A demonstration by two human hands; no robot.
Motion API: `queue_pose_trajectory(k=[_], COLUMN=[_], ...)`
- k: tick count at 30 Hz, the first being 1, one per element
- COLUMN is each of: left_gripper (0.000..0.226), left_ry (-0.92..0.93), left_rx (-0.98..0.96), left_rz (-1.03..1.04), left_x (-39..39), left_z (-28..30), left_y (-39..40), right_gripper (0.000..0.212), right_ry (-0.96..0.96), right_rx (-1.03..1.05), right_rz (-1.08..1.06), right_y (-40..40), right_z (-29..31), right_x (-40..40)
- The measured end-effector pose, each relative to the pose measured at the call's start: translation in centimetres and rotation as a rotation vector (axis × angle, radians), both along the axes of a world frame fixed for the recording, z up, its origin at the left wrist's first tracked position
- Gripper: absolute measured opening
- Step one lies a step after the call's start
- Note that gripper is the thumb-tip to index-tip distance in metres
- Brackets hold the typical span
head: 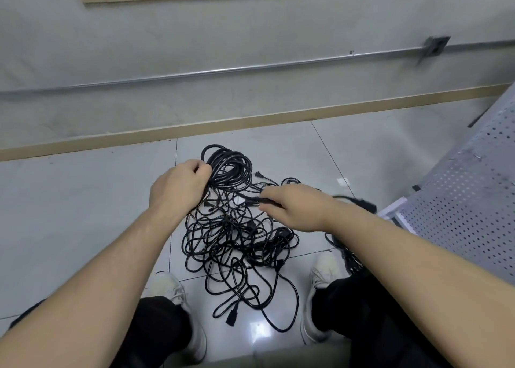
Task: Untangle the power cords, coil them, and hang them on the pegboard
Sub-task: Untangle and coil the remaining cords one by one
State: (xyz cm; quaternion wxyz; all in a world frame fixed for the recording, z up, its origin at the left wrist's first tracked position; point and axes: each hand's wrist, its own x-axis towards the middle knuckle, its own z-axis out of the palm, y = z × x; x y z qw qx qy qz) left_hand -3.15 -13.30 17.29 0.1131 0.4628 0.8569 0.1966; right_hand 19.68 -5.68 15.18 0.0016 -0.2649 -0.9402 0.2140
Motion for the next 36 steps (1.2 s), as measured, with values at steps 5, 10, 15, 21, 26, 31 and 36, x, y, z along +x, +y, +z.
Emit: queue_pose_trajectory(k=[5, 10, 15, 21, 26, 31, 36], left_gripper=[0.029, 0.028, 0.052, 0.085, 0.057, 0.034, 0.019], left_ry=[0.125, 0.304, 0.114, -0.215, -0.328, -0.386, -0.736], left_rx=[-0.138, -0.208, -0.181, -0.176, -0.051, 0.156, 0.331], left_rz=[-0.12, -0.35, -0.38, -0.649, -0.808, -0.696, -0.471], left_x=[1.4, 4.3, 4.2, 4.5, 4.5, 4.2, 3.5], left_z=[-0.6, -1.9, -1.6, -1.4, -1.2, -0.7, -0.8], left_y=[-0.1, -0.4, -0.2, -1.3, -1.6, -1.9, -1.5], right_gripper=[0.031, 0.016, 0.035, 0.048, 0.046, 0.023, 0.017], right_ry=[0.319, 0.473, 0.496, 0.4, 0.49, 0.456, 0.275], right_rx=[0.276, 0.357, 0.437, 0.21, -0.259, -0.68, -0.796], right_rz=[0.182, 0.164, -0.017, -0.071, -0.164, -0.359, -0.387], right_y=[-0.9, -0.6, 2.4, 3.6, 3.7, 4.0, 3.8], right_z=[1.3, 1.4, 2.8, 2.4, 1.1, 0.0, -2.3], right_x=[-0.5, -2.2, -0.5, 0.3, -0.1, 0.7, 0.7])
